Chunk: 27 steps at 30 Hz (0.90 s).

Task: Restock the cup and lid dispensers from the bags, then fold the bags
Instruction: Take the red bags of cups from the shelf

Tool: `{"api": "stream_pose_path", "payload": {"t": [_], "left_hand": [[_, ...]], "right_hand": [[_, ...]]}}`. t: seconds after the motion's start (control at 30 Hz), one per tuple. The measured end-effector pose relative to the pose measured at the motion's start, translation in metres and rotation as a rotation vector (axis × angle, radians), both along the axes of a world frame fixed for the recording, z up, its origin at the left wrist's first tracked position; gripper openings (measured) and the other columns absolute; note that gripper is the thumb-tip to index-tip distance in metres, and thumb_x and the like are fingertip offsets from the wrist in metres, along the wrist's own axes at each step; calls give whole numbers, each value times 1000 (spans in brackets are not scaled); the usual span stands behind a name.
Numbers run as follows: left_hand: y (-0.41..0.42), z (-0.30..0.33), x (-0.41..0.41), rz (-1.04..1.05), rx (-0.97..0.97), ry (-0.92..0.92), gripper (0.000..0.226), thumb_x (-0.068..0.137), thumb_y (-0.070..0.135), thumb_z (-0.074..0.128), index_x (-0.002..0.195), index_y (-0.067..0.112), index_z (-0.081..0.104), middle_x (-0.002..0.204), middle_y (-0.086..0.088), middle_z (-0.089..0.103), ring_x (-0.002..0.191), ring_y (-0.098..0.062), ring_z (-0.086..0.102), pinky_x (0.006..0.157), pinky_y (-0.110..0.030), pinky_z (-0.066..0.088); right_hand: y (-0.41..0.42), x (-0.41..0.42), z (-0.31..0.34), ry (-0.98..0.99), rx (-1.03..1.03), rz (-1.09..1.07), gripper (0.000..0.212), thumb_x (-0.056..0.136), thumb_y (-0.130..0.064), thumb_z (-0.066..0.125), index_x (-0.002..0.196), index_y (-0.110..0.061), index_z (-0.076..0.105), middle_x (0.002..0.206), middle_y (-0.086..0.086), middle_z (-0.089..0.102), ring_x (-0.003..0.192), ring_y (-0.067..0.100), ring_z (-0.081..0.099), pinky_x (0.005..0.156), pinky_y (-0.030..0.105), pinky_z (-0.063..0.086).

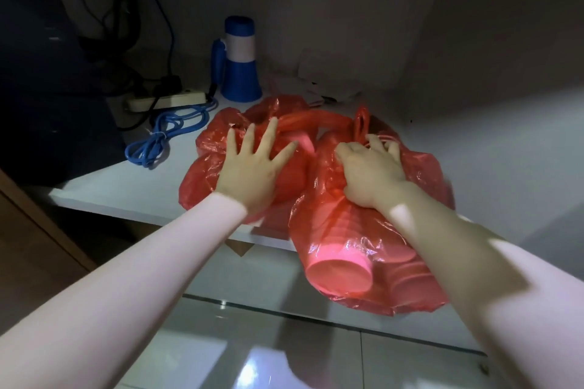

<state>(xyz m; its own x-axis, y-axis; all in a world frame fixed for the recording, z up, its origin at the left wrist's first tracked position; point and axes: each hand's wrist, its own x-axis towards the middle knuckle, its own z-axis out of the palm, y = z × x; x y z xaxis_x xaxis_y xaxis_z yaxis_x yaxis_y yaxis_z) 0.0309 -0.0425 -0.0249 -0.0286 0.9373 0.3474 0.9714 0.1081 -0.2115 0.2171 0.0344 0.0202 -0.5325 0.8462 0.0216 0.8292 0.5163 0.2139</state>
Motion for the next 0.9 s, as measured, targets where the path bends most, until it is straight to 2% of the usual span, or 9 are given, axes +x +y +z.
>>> {"api": "stream_pose_path", "payload": {"t": [0.13,0.23,0.3,0.4,0.5,0.6,0.67,0.77,0.9], "left_hand": [[13,-3,-1,114,-190,-73,75,91,10,45,150,33,5,155,-26,-8,129,-42,35,101,-48,36],[8,-1,4,113,-213,-83,50,95,6,37,143,20,31,138,-25,32,113,-39,50,91,-43,43],[-2,0,8,49,-134,-50,35,96,9,35,128,15,47,117,-14,45,100,-34,54,81,-40,43],[-17,1,17,4,-86,36,32,95,13,35,123,18,51,111,-9,48,102,-32,47,81,-38,36],[-36,7,25,2,-87,24,32,93,14,39,122,20,50,112,-10,46,103,-33,43,82,-41,33],[-61,20,38,-98,90,57,23,80,4,50,97,10,65,88,-15,56,76,-32,54,64,-38,44],[-76,26,46,-151,135,24,17,74,2,57,87,7,67,80,-18,57,67,-33,56,57,-37,46],[-98,36,55,-181,99,7,16,70,-2,66,83,5,65,79,-20,59,63,-33,57,52,-35,44],[-128,54,61,-195,112,17,16,67,-5,66,79,5,62,76,-18,55,62,-34,55,50,-35,43]], "right_hand": [[-6,4,5,-109,71,67,50,84,-15,53,131,-32,45,132,0,45,128,32,26,100,51,24],[-5,-2,8,-183,86,72,35,88,-16,51,120,-28,61,133,1,43,129,31,23,100,49,25],[-5,-1,13,-164,96,81,32,90,-14,49,116,-25,64,131,1,45,127,30,27,99,46,27],[-10,13,15,-100,170,144,33,92,-14,44,117,-25,63,125,2,50,120,29,35,94,41,30],[-28,38,5,-78,204,253,30,96,-19,39,120,-22,57,123,5,48,116,31,38,91,41,35],[-45,57,2,-29,205,282,28,97,-18,40,122,-19,53,125,8,44,111,33,38,88,40,40],[-54,60,8,17,227,229,31,97,-14,40,127,-18,47,129,12,40,110,34,39,83,39,43],[-68,63,18,0,236,58,36,97,-10,37,131,-14,44,129,18,40,115,40,42,86,44,46],[-97,73,33,-4,171,98,28,98,-15,36,122,-15,50,121,19,45,99,39,56,74,44,50]]}}
